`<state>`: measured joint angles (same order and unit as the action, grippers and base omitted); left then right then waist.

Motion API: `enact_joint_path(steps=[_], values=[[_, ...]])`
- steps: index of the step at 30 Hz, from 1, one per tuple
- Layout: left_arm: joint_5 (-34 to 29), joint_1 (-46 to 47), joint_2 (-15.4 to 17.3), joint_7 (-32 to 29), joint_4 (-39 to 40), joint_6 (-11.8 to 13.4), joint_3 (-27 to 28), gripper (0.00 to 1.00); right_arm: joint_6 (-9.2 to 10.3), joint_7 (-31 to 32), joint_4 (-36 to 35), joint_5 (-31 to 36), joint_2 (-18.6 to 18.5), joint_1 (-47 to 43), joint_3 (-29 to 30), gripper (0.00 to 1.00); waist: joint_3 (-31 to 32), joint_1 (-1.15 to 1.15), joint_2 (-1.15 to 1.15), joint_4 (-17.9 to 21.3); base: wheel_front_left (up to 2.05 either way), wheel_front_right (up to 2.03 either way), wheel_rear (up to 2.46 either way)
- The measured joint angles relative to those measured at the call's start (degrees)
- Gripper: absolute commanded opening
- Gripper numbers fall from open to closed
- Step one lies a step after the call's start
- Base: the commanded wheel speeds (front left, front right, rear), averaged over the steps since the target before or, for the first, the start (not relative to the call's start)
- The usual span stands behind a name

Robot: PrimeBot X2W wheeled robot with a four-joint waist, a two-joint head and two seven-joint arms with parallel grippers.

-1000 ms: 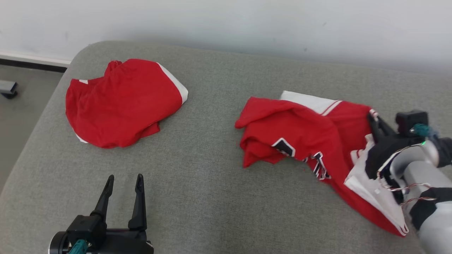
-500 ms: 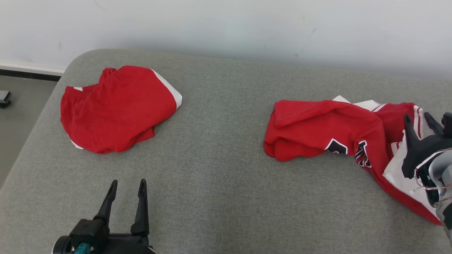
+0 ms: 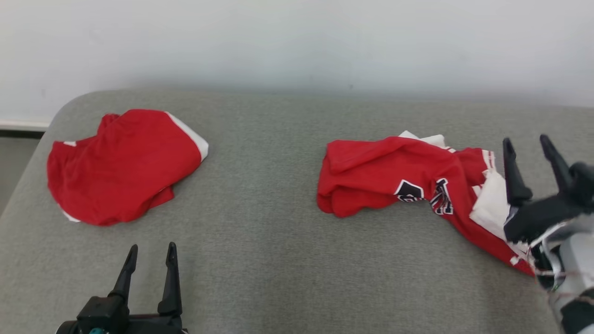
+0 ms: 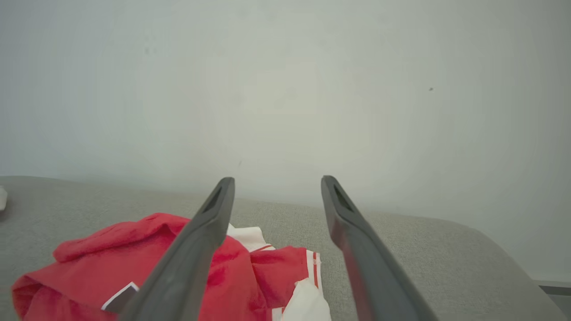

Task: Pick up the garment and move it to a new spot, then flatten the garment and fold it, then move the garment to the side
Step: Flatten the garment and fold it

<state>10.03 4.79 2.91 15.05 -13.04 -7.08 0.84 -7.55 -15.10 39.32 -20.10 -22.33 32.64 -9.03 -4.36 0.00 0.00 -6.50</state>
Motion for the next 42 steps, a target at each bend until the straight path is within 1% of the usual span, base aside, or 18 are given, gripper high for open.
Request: enact_joint_path(steps=[3,8,12,16,21,24,27,30,33,36,37,42], values=[[-0.31,-0.13,0.08,0.01,0.18,-0.04,0.77,1.00,0.00,-0.01,-7.30,2.49,2.46,-6.27,3.86,1.00,0.54,0.00,0.00,1.57,0.00,0.00,0.00],[-0.86,-0.34,0.14,0.01,0.60,-0.05,1.48,1.00,0.00,-0.02,-17.46,5.01,7.02,-15.83,7.48,1.00,1.15,0.00,0.00,4.16,0.00,0.00,0.00],[-1.00,-0.27,0.40,0.01,0.49,-0.07,1.68,1.00,0.00,-0.02,-23.39,5.84,10.35,-21.82,8.36,1.00,1.30,0.00,0.00,5.81,0.00,0.00,0.00],[-1.26,-0.30,0.36,0.01,0.74,-0.27,1.68,1.00,0.00,-0.02,-27.27,7.06,13.07,-26.54,9.02,1.00,1.30,0.00,0.00,6.64,0.00,0.00,0.00],[-1.32,-0.30,0.32,0.01,0.18,-0.32,1.93,1.00,0.00,-0.02,-29.24,7.43,15.56,-29.35,10.26,1.00,0.92,0.00,0.00,6.92,0.00,0.00,0.00],[-1.46,-0.14,0.41,0.01,0.07,-0.32,2.12,1.00,0.00,-0.02,-29.41,7.97,15.97,-29.72,10.38,1.00,0.74,0.00,0.00,7.25,0.00,0.00,0.00],[-1.62,1.29,1.23,0.01,-0.67,-0.33,1.52,1.00,0.00,-0.02,-29.28,8.39,16.22,-29.54,10.02,1.00,0.34,0.00,0.00,7.88,0.00,0.00,0.00],[-1.05,6.23,3.42,0.01,-2.19,-0.36,-0.96,1.00,0.00,-0.02,-29.06,8.40,16.27,-28.18,9.68,1.00,-0.33,0.00,0.00,8.87,0.00,0.00,0.00],[0.54,12.06,6.36,0.00,-4.20,-0.42,-3.94,1.00,0.00,-0.02,-28.82,8.47,16.62,-26.82,9.44,1.00,-1.06,0.00,0.00,10.32,0.00,0.00,0.00],[2.57,17.93,8.98,-1.20,-6.53,-0.42,-7.40,1.00,0.00,-0.02,-28.52,8.46,17.13,-26.58,9.22,1.00,-1.87,0.00,0.00,12.06,0.00,0.00,0.00],[3.66,21.73,10.01,-1.89,-7.77,-0.42,-9.53,1.00,0.00,-0.02,-28.13,8.45,17.34,-26.38,9.11,1.00,-2.49,0.00,0.00,13.31,0.00,0.00,0.00],[6.01,29.57,11.60,-4.08,-12.82,-0.42,-15.33,1.00,0.00,-0.02,-27.95,8.33,17.88,-25.52,9.24,1.00,-4.41,0.00,0.00,16.62,0.00,0.00,0.00]])
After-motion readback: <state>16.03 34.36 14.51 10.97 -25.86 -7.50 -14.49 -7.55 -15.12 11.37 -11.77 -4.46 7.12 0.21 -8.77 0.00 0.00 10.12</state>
